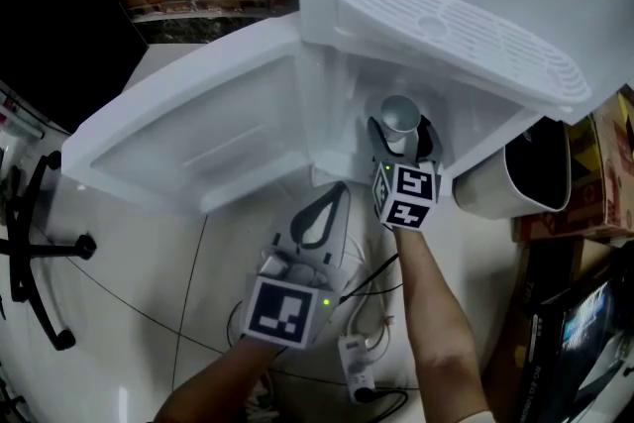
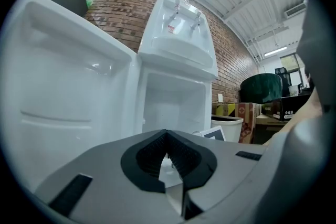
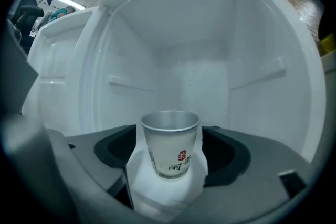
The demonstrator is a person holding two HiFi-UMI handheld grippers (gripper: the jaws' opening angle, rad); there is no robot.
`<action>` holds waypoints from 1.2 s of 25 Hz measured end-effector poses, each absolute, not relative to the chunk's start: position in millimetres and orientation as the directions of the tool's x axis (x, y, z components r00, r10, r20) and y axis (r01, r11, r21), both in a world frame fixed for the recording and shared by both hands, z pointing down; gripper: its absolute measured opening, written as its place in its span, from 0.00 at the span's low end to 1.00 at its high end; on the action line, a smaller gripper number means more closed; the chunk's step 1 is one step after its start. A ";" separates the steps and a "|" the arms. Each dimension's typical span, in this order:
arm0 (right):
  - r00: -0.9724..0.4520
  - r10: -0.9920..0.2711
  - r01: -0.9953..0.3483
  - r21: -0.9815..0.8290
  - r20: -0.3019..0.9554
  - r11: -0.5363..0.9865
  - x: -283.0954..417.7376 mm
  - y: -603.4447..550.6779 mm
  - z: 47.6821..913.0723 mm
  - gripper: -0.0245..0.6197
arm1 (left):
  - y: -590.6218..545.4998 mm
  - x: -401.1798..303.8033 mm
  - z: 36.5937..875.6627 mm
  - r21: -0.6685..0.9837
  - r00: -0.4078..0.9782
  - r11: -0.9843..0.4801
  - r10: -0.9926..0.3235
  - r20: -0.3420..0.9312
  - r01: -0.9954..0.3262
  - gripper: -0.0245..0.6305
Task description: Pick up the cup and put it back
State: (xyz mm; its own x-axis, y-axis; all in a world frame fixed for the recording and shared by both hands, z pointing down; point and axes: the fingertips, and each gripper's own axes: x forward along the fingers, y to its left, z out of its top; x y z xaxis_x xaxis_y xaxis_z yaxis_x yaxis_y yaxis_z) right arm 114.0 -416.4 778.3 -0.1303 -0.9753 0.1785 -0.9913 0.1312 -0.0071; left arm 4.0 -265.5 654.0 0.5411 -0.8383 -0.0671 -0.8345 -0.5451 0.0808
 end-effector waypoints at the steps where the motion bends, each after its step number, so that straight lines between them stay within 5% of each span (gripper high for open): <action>1: -0.125 -0.977 -0.992 -0.007 0.173 0.126 114.1 -413.7 775.6 0.66 | -265.2 3.7 653.4 0.082 0.540 -0.544 -0.839 -0.068 -0.835 0.04; 7: -0.085 -0.988 -0.996 -0.018 0.129 0.084 117.0 -376.8 747.1 0.64 | -261.6 6.3 649.7 0.072 0.540 -0.544 -0.839 -0.074 -0.836 0.04; 15: -0.133 -0.991 -0.991 -0.032 0.005 0.132 95.4 -304.9 664.0 0.19 | -252.0 16.9 624.1 0.061 0.566 -0.573 -0.819 -0.095 -0.817 0.04; 18: -0.129 -0.991 -0.992 -0.011 -0.033 0.129 89.1 -280.7 633.4 0.11 | -248.3 11.6 614.9 0.059 0.562 -0.568 -0.822 -0.095 -0.821 0.04; 30: -0.120 -0.993 -0.992 0.053 -0.020 0.119 72.4 -233.2 552.9 0.05 | -240.3 24.8 545.4 -0.015 0.616 -0.617 -0.783 -0.083 -0.787 0.04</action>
State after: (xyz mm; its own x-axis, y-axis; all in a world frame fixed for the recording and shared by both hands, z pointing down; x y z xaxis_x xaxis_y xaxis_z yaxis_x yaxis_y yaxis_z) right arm 72.4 -233.2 552.9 -0.1199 -0.9926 -0.0200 -0.9915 0.1187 0.0531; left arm 24.8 -240.3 545.4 0.6163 -0.7831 -0.0830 -0.7865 -0.6174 -0.0149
